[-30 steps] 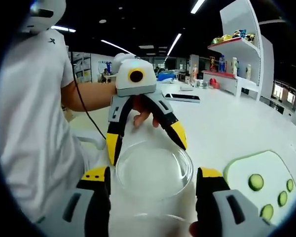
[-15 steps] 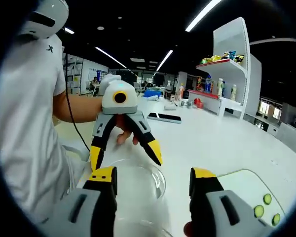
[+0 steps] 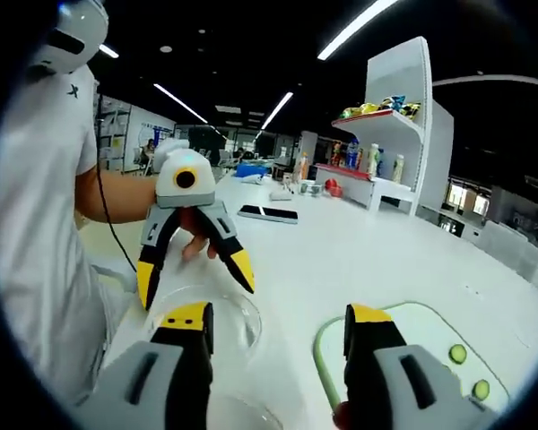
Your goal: Open the petri dish lid, add cucumber slices into the petri dish, and close the lid
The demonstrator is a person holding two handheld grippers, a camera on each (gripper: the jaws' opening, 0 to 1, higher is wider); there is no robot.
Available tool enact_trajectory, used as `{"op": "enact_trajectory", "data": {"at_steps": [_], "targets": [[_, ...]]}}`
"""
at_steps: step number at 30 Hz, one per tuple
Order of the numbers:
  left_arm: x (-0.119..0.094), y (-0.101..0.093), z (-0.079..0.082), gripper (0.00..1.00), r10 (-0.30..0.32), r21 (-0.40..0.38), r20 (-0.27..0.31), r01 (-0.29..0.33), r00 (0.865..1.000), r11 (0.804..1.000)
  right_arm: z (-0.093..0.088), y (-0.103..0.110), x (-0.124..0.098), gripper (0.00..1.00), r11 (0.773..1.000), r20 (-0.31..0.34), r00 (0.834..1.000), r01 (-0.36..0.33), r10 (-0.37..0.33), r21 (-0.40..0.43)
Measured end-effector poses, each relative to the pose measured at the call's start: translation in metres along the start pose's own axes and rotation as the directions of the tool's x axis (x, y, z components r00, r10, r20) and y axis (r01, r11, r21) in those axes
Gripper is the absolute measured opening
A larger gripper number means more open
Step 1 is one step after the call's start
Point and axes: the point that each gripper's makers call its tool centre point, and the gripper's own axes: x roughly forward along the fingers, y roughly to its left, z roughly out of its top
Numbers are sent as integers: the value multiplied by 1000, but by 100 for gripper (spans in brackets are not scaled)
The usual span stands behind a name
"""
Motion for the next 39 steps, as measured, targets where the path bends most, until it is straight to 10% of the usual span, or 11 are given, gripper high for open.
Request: {"op": "enact_trajectory", "data": {"at_steps": [18,27,39], "targets": [[0,0,6,68,8,10,3,-8,1000,1000,-7,-46,-17,57,977,-14,979,202,-202,69],[-3,1,5,68,17,18,-3,-17,1000,1000,-31,-101,-35,49,900,-97,912,410,-399,147],[-6,0,1,68,26,24,-18,-25,1000,999,-49,-104,-35,49,893,-136,900,430,-414,135]]}}
